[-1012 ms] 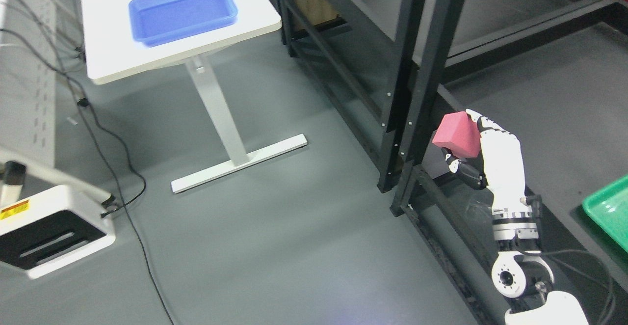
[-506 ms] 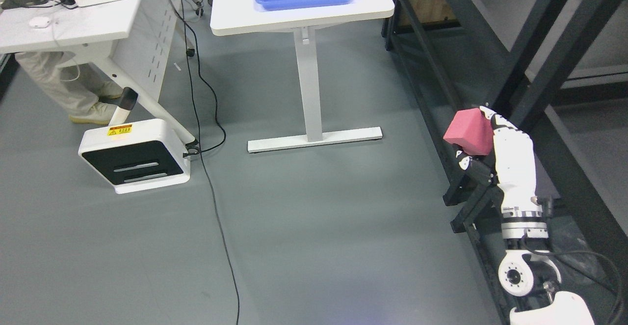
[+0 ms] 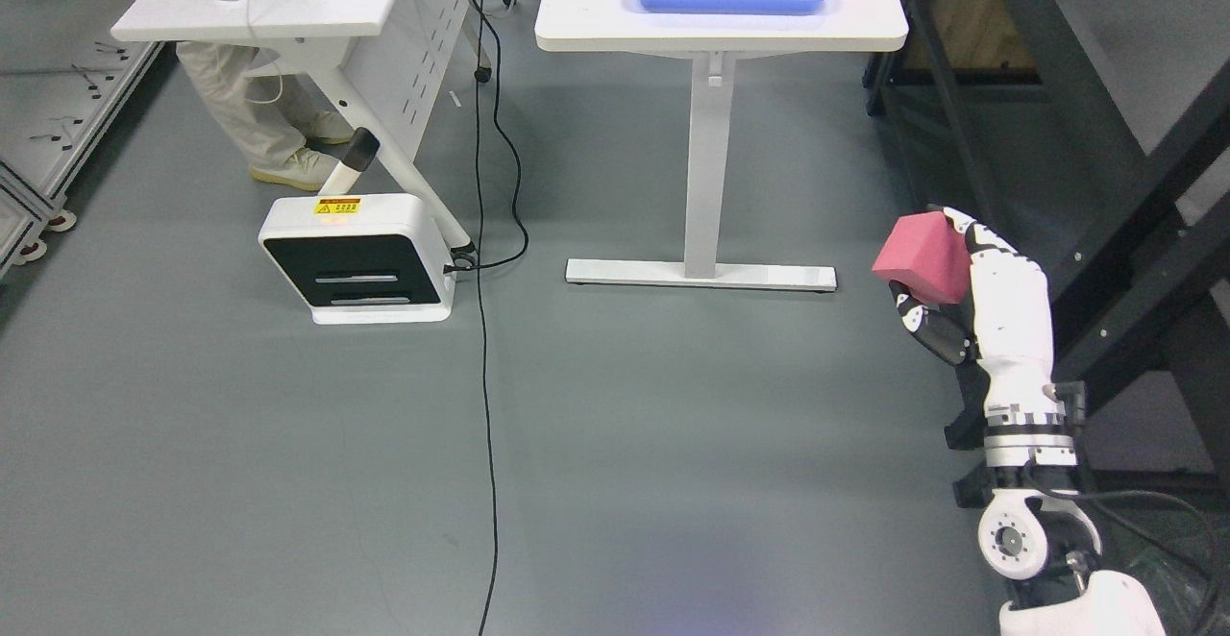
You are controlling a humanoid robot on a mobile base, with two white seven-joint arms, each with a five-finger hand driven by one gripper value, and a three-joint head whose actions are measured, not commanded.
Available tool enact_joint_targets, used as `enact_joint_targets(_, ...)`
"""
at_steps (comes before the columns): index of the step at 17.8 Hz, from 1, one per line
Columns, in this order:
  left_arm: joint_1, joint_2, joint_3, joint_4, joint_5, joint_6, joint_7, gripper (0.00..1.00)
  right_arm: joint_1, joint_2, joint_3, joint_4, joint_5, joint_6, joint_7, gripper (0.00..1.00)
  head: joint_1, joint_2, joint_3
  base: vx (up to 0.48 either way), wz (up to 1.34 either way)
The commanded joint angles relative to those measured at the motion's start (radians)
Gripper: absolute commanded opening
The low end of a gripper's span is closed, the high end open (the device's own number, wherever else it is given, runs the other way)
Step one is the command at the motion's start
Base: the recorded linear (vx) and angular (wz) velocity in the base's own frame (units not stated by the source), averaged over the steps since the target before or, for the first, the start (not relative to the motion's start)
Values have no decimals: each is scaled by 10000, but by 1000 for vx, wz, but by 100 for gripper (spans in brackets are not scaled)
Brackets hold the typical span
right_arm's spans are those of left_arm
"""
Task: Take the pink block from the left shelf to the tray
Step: 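Turn and drive toward the white table holding the pink block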
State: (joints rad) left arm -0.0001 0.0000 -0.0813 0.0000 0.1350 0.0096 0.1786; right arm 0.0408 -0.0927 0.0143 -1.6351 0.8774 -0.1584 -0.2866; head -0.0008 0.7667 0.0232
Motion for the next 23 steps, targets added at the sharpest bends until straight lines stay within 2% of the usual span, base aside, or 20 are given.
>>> enact_joint_targets(1, -291, 175, 0, -175, 0, -4, 8, 100, -10, 68, 103, -1, -14, 4, 44, 3, 0, 0, 0, 69, 232)
enact_joint_targets(9, -291, 175, 0, -175, 0, -4, 8, 100, -10, 129, 180, -1, -15, -119, 44, 4, 0, 0, 0, 139, 192)
enact_joint_targets(23, -291, 175, 0, -175, 0, -4, 8, 100, 21, 314, 640, 15, 16, -410, 105, 4, 0, 2, 0, 305, -110)
